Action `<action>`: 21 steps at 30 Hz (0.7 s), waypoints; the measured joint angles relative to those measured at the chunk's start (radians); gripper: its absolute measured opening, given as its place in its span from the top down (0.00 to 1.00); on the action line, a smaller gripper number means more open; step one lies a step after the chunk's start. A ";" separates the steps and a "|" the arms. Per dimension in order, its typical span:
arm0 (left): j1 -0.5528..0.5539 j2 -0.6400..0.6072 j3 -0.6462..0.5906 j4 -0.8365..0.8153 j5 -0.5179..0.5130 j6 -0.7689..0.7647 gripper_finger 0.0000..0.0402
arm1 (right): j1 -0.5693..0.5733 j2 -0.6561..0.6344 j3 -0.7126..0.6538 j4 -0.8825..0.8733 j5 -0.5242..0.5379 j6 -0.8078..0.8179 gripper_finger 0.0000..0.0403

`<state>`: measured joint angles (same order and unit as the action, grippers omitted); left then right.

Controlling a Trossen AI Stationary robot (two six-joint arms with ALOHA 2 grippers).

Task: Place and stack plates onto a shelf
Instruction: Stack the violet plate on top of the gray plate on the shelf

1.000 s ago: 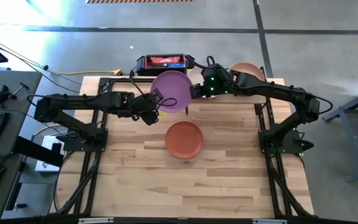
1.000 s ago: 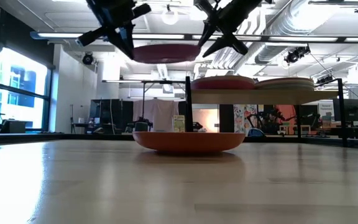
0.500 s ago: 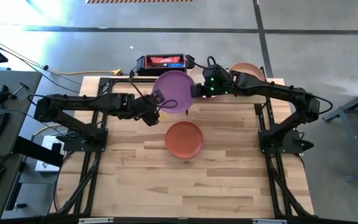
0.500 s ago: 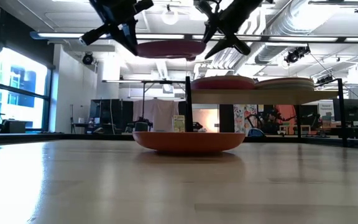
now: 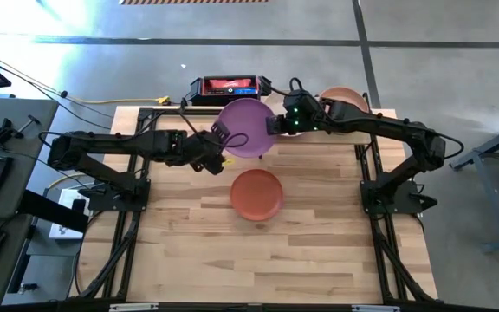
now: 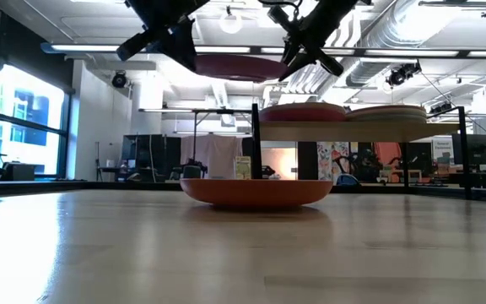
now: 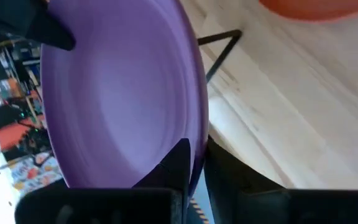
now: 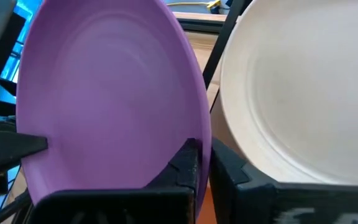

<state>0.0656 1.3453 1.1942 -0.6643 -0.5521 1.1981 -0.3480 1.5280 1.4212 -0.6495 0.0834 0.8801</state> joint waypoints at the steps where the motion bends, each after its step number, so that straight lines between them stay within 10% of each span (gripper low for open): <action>1: 0.000 0.000 0.000 0.002 0.001 -0.019 0.93 | 0.000 0.000 0.000 0.001 0.002 -0.001 0.99; 21: 0.026 -0.001 0.000 0.025 -0.095 -0.337 0.68 | -0.058 0.000 0.000 0.000 -0.005 -0.024 1.00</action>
<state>0.0914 1.3445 1.1942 -0.6395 -0.6469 0.8608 -0.4059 1.5280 1.4208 -0.6496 0.0780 0.8564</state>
